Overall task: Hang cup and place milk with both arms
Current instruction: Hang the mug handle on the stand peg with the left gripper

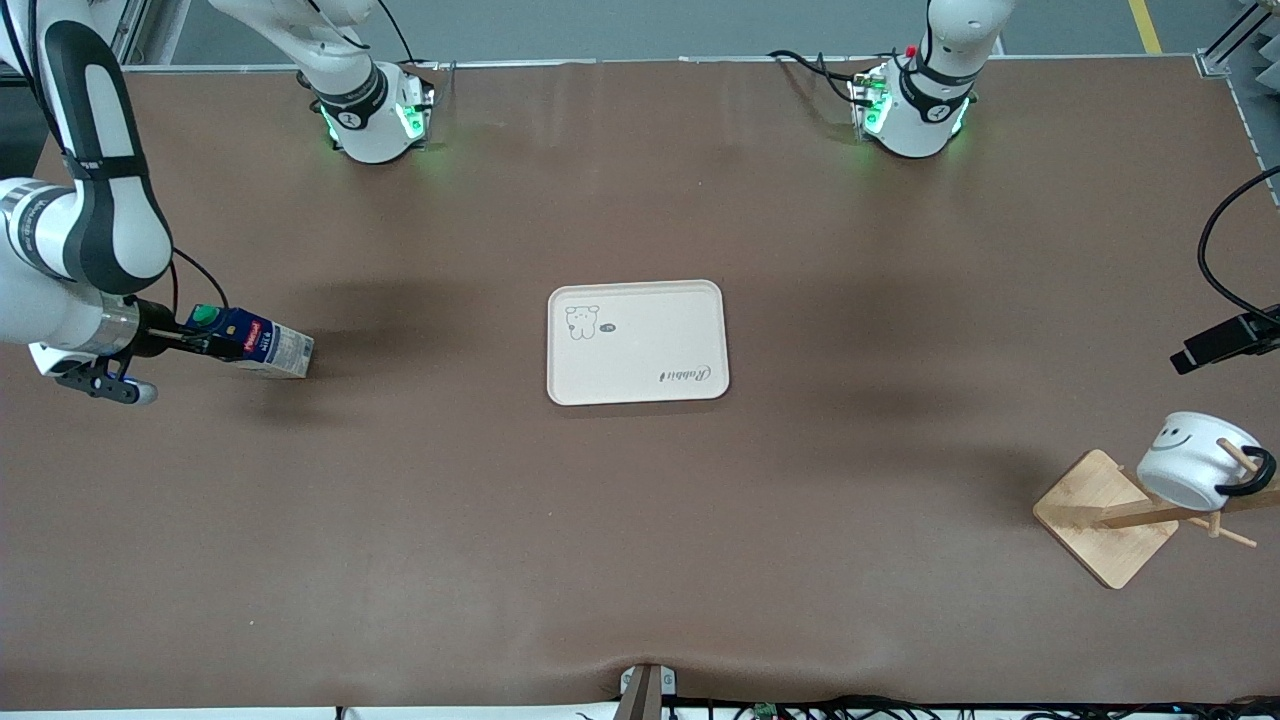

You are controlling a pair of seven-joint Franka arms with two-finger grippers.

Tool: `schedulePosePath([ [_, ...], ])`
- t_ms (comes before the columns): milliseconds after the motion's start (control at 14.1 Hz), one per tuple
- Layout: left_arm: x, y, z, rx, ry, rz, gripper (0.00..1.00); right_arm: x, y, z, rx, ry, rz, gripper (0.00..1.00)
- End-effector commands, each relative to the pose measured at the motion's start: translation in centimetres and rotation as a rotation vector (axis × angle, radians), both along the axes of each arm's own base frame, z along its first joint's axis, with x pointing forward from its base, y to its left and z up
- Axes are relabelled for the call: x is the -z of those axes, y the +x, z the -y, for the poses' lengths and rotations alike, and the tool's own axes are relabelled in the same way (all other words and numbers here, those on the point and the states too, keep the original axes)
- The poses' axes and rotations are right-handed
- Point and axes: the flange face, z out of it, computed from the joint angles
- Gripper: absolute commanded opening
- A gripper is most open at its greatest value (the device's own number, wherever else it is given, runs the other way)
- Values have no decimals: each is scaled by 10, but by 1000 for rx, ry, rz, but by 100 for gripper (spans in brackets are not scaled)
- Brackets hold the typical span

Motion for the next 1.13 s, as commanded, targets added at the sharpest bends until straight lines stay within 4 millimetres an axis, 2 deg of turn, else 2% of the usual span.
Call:
schedulePosePath([
  [0,-22,-13,12,6,71,0,100,8,-8,2,4,-10,-8,100],
  [283,-39,-25,36,28,94,-15,100,3,-3,3,5,-10,-2,100],
  [425,-61,-34,50,36,115,20,100,-12,2,6,8,6,-32,100],
  [495,-67,-38,69,43,123,26,100,-26,9,6,8,16,-45,100],
  [566,-66,-40,75,53,126,10,100,-41,17,5,1,15,-33,100],
  [637,-64,-41,70,40,116,-5,100,-50,21,2,-7,15,-28,100],
  [708,-67,-44,79,46,96,-4,100,-61,26,4,-5,11,-14,100],
  [778,-70,-48,77,36,83,-2,100,-72,28,6,-2,18,-21,100],
  [920,-71,-51,88,52,84,-11,100,-100,34,4,0,39,-84,100],
  [1061,-71,-55,92,55,91,-30,100,-130,48,-10,-32,40,-81,100],
])
